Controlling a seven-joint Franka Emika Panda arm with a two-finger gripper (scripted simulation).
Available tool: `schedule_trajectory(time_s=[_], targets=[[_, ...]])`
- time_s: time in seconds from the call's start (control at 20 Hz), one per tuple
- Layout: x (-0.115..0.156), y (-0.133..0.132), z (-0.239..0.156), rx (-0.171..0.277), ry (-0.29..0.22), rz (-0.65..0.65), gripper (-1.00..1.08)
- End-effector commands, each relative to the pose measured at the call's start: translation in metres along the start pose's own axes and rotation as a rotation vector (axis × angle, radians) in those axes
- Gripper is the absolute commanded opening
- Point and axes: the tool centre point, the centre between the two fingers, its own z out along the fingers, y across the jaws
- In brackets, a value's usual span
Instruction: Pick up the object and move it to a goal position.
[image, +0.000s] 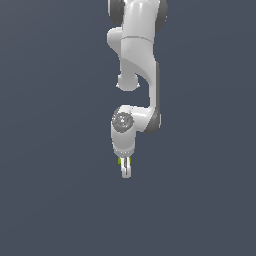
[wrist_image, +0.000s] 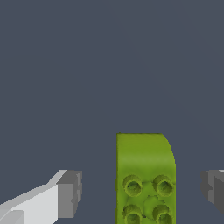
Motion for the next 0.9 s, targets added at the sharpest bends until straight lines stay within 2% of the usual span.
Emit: schedule_trajectory(time_s=[0.0,0.55,0.85], targets=[[0.000,-0.001,0.001,0.002,0.000,0.000,-1.00],[0.000,-0.001,0.000,0.003,0.000,0.000,-1.00],[0.015,-0.015,-0.027,0.039,0.008,0.012,-1.00]])
